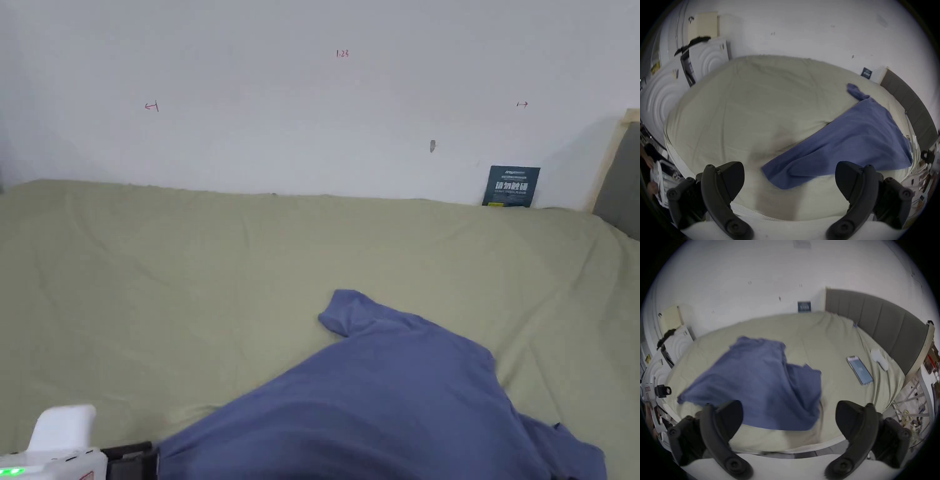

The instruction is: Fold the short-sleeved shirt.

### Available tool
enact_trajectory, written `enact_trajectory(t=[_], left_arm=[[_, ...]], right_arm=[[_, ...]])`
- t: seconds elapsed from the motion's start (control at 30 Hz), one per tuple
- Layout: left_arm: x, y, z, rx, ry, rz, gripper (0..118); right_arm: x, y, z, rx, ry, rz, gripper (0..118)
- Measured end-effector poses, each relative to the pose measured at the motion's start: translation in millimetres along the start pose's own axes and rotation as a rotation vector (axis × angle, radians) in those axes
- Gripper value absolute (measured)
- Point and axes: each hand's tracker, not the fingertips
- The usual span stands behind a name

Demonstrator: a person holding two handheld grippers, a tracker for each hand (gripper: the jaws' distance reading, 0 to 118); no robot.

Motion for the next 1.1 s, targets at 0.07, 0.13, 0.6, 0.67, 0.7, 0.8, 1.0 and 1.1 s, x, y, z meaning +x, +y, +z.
enact_trajectory(t=[0.07, 0.13, 0.6, 0.67, 0.7, 0.8, 1.0, 1.1], left_arm=[[-0.4, -10.1, 29.6, 0.084, -0.034, -0.013, 92], [1.9, -20.3, 45.1, 0.083, -0.042, -0.012, 5], [-29.0, -45.9, 57.3, 0.155, 0.063, 0.037, 0], [-36.2, -44.8, 48.7, 0.133, 0.071, 0.047, 0], [-44.1, -47.1, 40.3, 0.111, 0.066, 0.046, 0], [-58.3, -42.9, 14.6, 0.059, 0.038, 0.065, 23], [-60.7, -22.1, -54.6, -0.119, -0.01, 0.051, 115], [-55.5, -13.8, -88.8, -0.194, 0.011, 0.018, 115]], right_arm=[[-30.6, 3.6, 33.8, 0.093, 0.083, 0.014, 85], [-49.8, -2.4, 46.7, 0.132, 0.076, 0.036, 9], [-70.3, -32.9, 52.3, 0.286, 0.041, 0.086, 1], [-70.6, -29.5, 51.6, 0.276, 0.042, 0.084, 1], [-71.2, -29.1, 51.6, 0.274, 0.039, 0.084, 1], [-70.1, -27.7, 46.8, 0.261, 0.042, 0.095, 1], [-82.2, -30.3, 40.2, 0.22, 0.073, 0.143, 1], [-87.9, -32.7, 36.8, 0.195, 0.091, 0.149, 1]])
